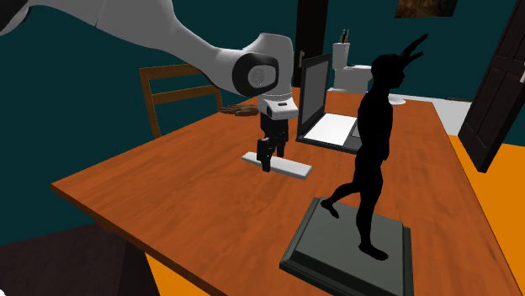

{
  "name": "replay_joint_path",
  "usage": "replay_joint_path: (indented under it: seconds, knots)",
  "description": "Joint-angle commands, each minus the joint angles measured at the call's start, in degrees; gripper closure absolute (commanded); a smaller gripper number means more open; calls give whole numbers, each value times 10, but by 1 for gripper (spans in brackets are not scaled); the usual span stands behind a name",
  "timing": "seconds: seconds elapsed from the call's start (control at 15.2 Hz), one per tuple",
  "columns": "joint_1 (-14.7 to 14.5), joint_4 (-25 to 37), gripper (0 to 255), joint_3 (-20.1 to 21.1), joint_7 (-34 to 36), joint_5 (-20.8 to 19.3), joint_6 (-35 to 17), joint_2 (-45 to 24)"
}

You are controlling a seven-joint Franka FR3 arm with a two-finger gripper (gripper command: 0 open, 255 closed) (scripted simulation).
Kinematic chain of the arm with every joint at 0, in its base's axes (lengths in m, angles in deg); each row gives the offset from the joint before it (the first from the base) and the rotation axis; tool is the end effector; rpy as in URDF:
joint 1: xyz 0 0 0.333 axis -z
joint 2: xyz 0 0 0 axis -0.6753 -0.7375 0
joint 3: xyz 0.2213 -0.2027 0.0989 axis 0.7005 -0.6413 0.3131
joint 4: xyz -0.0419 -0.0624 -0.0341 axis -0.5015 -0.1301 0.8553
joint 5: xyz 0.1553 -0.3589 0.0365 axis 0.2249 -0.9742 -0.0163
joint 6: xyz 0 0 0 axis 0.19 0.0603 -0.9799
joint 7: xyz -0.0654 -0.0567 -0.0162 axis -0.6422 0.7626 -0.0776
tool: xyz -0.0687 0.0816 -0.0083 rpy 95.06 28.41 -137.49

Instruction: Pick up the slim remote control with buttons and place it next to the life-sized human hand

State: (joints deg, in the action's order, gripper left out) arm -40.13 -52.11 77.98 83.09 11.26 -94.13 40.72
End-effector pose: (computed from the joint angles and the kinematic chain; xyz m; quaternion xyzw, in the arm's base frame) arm 0.6819 0.1079 0.3276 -0.9014 0.4329 -0.0051 0.0019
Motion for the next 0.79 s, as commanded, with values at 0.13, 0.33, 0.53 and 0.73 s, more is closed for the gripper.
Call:
replay_joint_path:
  seconds: [0.13,0.33,0.53,0.73]
  knots:
    - [0,0,0,0,0,0,0,0]
    - [0,0,255,0,0,0,0,0]
    - [0,0,255,0,0,0,0,0]
    - [0,0,255,0,0,0,0,0]
